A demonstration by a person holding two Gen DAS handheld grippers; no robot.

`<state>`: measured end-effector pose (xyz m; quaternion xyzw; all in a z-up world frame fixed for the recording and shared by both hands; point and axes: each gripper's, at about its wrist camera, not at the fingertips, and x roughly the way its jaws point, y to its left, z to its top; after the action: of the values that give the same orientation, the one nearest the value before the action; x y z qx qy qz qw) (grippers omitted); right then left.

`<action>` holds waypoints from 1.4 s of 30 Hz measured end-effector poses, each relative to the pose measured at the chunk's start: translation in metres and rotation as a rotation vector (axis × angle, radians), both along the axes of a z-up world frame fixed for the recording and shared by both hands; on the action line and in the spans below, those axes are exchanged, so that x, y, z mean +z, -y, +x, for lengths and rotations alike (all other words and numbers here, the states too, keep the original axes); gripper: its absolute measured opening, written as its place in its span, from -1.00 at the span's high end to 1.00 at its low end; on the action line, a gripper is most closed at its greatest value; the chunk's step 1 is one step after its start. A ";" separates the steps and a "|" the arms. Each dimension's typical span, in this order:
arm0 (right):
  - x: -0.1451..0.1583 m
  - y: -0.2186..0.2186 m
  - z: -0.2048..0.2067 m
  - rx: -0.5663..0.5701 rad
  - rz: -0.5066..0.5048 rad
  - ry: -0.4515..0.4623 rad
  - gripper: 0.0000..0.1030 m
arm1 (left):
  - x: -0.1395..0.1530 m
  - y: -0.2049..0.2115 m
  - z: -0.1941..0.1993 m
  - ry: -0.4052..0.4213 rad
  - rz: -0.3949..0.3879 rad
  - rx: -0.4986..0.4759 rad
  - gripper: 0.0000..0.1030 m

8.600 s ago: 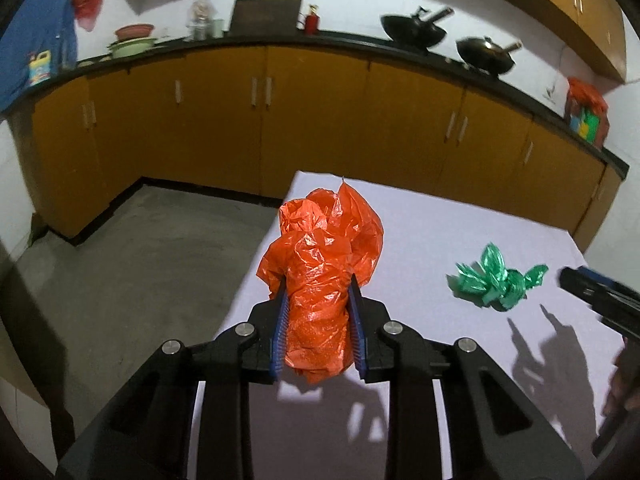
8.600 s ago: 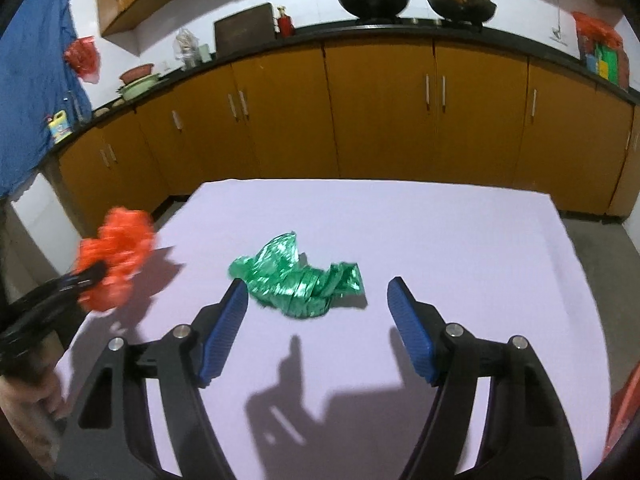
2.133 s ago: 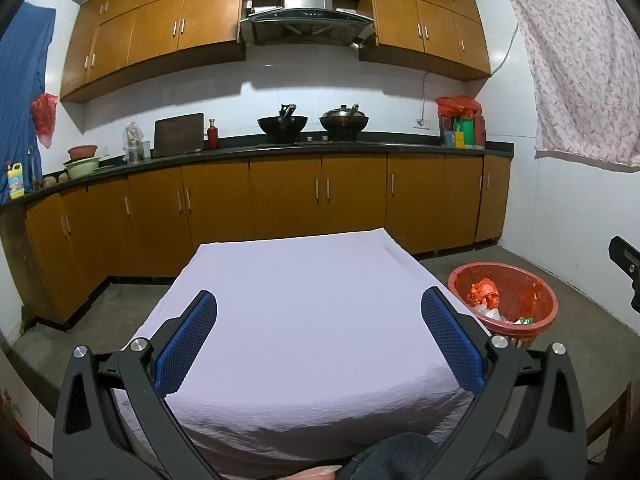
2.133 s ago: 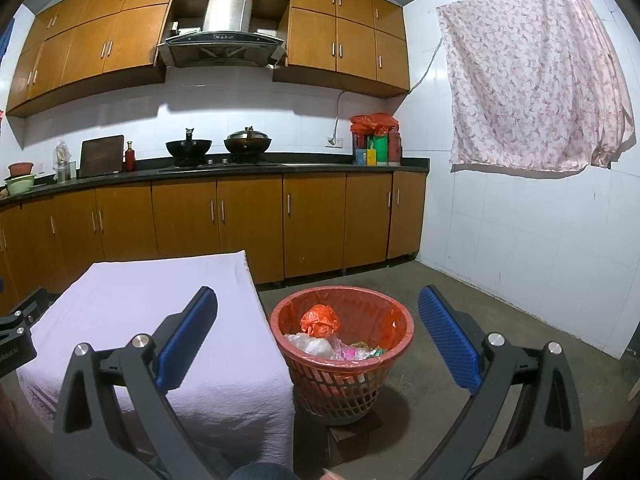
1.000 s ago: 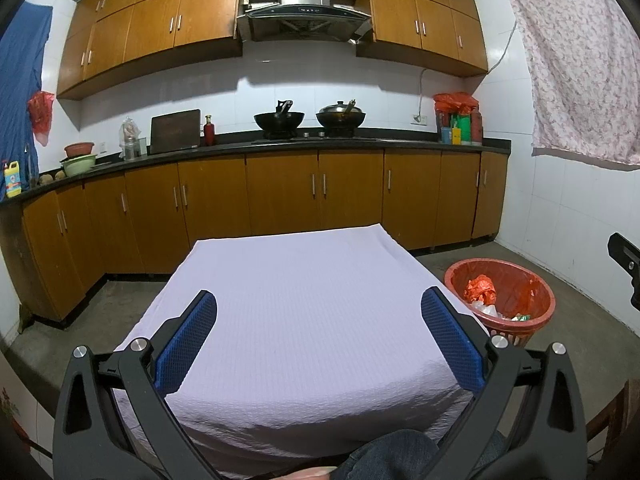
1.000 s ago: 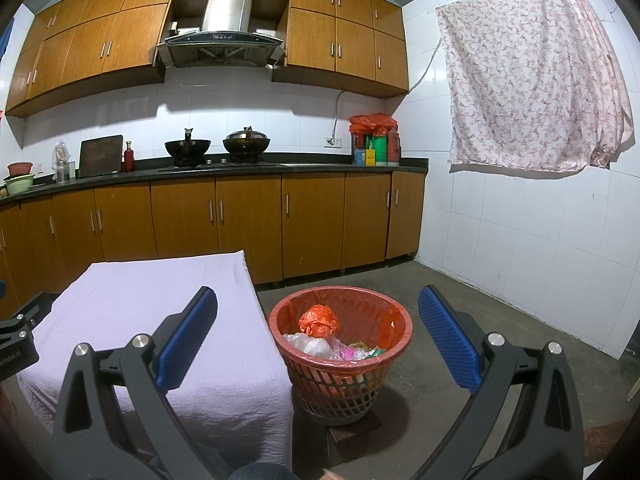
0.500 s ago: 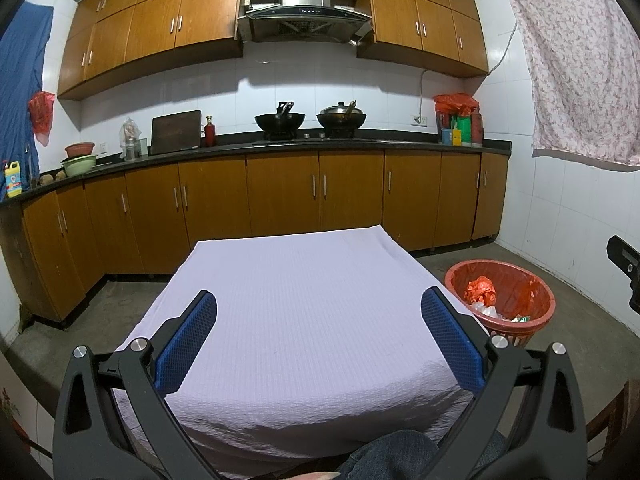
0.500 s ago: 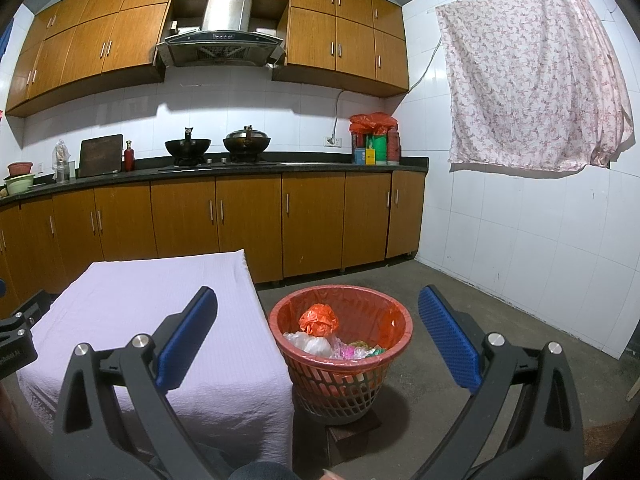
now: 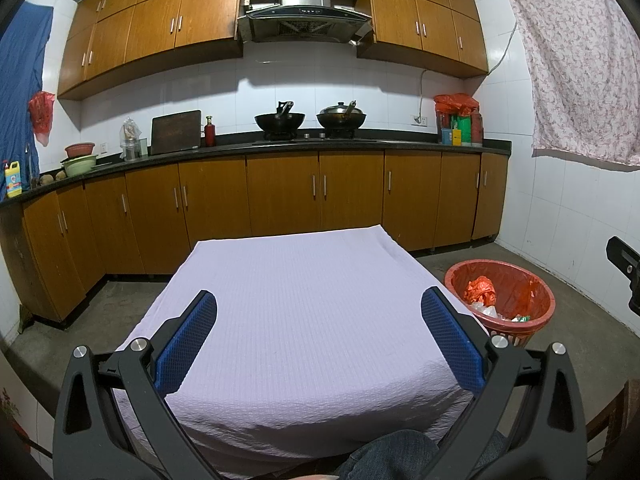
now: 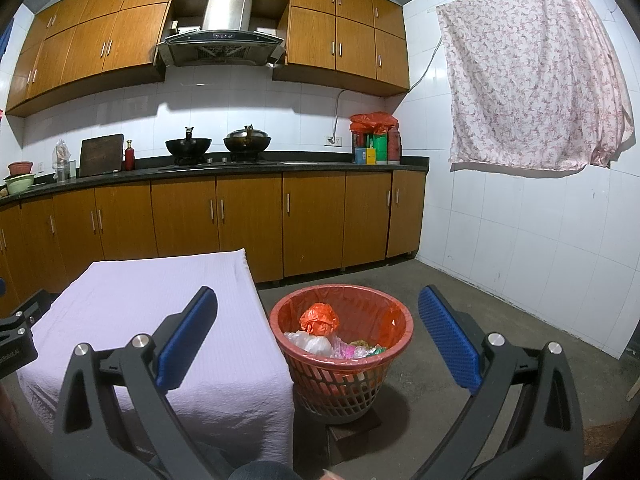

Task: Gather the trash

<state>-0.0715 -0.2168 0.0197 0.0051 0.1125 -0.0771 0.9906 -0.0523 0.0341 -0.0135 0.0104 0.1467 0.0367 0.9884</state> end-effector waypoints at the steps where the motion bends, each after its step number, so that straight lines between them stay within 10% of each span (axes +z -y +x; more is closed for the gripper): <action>1: 0.000 0.000 0.000 0.000 0.000 0.000 -0.92 | 0.000 0.000 0.000 0.000 0.000 0.000 -0.97; 42: 0.001 0.001 0.000 0.000 0.002 -0.002 -0.92 | 0.000 0.005 -0.001 0.002 0.007 0.001 -0.97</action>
<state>-0.0716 -0.2178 0.0211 0.0061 0.1134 -0.0771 0.9905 -0.0533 0.0295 -0.0137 0.0138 0.1454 0.0378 0.9885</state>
